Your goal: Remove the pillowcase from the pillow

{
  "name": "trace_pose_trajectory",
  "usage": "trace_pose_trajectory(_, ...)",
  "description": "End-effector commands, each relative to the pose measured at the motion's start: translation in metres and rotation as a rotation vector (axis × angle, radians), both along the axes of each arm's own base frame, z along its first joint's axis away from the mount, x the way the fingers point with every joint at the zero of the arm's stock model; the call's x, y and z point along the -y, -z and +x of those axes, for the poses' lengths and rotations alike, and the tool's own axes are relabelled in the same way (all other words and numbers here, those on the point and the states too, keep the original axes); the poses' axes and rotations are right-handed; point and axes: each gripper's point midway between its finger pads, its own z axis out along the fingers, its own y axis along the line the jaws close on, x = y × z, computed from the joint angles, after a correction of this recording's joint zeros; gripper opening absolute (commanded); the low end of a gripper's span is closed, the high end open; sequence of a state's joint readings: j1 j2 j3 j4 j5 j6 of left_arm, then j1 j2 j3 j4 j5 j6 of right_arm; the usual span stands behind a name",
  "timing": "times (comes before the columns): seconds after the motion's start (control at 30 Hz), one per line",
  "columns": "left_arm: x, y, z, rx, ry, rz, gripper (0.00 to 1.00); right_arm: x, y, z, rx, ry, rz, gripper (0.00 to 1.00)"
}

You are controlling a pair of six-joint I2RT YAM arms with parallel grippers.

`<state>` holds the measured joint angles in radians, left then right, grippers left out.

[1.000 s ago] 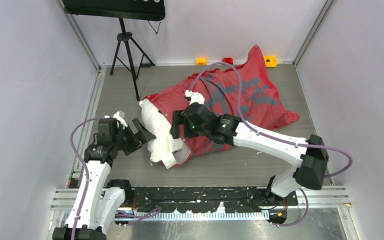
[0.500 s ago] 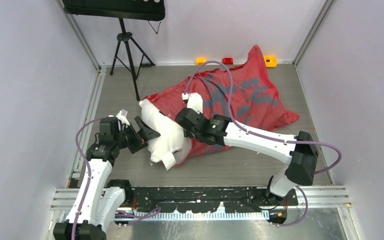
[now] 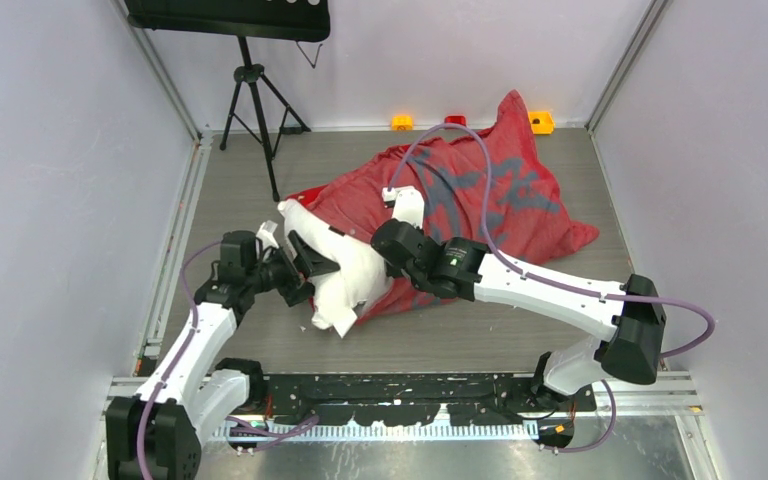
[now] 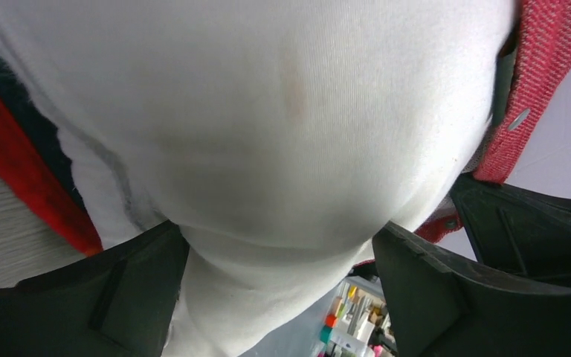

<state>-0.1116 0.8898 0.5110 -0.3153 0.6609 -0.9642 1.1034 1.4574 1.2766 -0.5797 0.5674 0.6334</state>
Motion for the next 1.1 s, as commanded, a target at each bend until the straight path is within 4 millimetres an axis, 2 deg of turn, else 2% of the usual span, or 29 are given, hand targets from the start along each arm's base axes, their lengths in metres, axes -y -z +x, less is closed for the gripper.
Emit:
trace_pose_trajectory(0.0, 0.018, -0.017, 0.009, 0.080, 0.059, -0.070, 0.83, 0.003, -0.016, 0.001, 0.036, 0.008, 0.051, 0.00)
trace_pose_trajectory(0.1, 0.020, -0.033, 0.015, 0.153, 0.076, -0.075, 0.28, 0.012, -0.009, -0.002, 0.024, 0.020, 0.027, 0.00)
trace_pose_trajectory(0.13, 0.020, -0.041, 0.017, 0.178, 0.079, -0.068, 0.12, 0.017, -0.006, -0.003, 0.021, 0.030, 0.013, 0.00)
trace_pose_trajectory(0.17, 0.019, -0.048, 0.018, 0.191, 0.079, -0.061, 0.02, 0.024, -0.003, -0.004, 0.023, 0.047, 0.000, 0.00)
trace_pose_trajectory(0.3, 0.022, -0.089, 0.019, 0.244, 0.104, -0.070, 0.00, 0.061, 0.012, -0.004, 0.040, 0.128, -0.091, 0.01)
trace_pose_trajectory(0.4, 0.024, -0.117, 0.014, 0.270, 0.130, -0.091, 0.00, 0.102, 0.014, 0.004, 0.055, 0.239, -0.161, 0.01)
trace_pose_trajectory(0.57, 0.024, -0.169, -0.001, 0.351, 0.145, -0.122, 0.00, 0.181, 0.006, 0.020, 0.028, 0.474, -0.133, 0.01)
trace_pose_trajectory(0.63, 0.024, -0.181, -0.005, 0.368, 0.143, -0.134, 0.00, 0.207, -0.004, 0.022, 0.043, 0.540, -0.083, 0.01)
trace_pose_trajectory(0.7, 0.025, -0.184, -0.007, 0.364, 0.153, -0.151, 0.00, 0.223, -0.011, 0.024, 0.059, 0.565, -0.050, 0.01)
trace_pose_trajectory(0.77, 0.027, -0.184, -0.007, 0.358, 0.161, -0.166, 0.00, 0.227, -0.016, 0.024, 0.068, 0.552, -0.039, 0.02)
trace_pose_trajectory(0.83, 0.027, -0.184, -0.009, 0.381, 0.172, -0.163, 0.00, 0.215, -0.022, 0.023, 0.059, 0.463, -0.024, 0.10)
trace_pose_trajectory(0.9, 0.026, -0.184, -0.012, 0.412, 0.173, -0.148, 0.00, 0.198, -0.032, 0.022, 0.046, 0.365, 0.014, 0.24)
trace_pose_trajectory(0.97, 0.027, -0.185, -0.015, 0.428, 0.175, -0.143, 0.00, 0.180, -0.044, 0.019, 0.037, 0.267, 0.064, 0.52)
trace_pose_trajectory(1.0, 0.028, -0.186, -0.018, 0.430, 0.183, -0.146, 0.00, 0.170, -0.051, 0.018, 0.036, 0.215, 0.092, 0.62)
trace_pose_trajectory(1.07, 0.031, -0.184, -0.021, 0.424, 0.202, -0.152, 0.00, 0.149, -0.071, 0.014, 0.035, 0.104, 0.157, 0.70)
